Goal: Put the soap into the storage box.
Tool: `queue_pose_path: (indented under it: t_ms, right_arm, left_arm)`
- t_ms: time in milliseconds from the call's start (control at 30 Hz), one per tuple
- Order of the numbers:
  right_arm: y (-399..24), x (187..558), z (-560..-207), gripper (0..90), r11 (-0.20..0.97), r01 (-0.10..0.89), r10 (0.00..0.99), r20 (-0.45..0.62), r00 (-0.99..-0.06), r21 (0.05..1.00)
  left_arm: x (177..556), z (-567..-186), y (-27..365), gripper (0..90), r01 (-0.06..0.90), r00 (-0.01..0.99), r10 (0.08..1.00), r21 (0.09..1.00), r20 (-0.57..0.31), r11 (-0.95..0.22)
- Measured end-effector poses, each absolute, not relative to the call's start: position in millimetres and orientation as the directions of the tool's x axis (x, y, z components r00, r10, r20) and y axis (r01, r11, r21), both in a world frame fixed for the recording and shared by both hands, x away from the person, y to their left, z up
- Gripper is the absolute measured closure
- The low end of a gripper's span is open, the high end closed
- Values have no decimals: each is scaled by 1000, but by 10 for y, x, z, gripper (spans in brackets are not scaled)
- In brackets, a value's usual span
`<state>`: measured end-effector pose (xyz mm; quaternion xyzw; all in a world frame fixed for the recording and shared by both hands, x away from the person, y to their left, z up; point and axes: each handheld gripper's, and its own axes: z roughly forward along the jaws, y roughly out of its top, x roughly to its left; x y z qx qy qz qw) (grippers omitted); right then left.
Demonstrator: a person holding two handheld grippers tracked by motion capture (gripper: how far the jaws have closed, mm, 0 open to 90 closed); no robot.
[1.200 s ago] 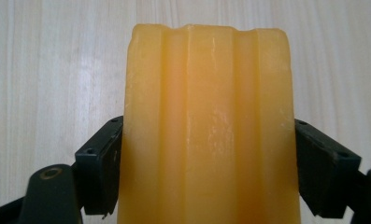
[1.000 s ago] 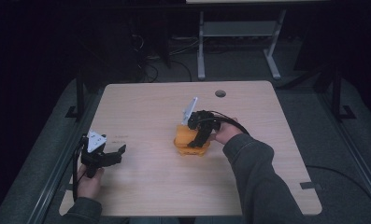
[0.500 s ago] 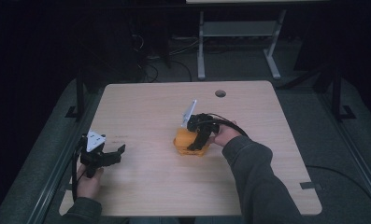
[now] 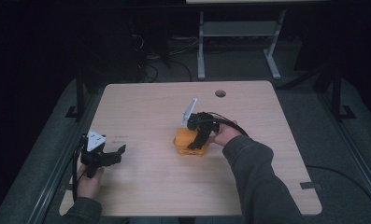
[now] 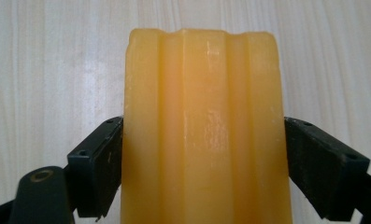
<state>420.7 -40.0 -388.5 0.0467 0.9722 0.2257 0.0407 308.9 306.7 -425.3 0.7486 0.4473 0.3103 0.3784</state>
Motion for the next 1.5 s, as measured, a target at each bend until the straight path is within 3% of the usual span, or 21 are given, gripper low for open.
queue_pose_path:
  t_ms: [1500]
  right_arm:
    - [-642,4104,-3604,170,864,115,169,-67,-983,490]
  left_arm:
    - [3086,-4250,3073,141,436,400,907,842,135,-317]
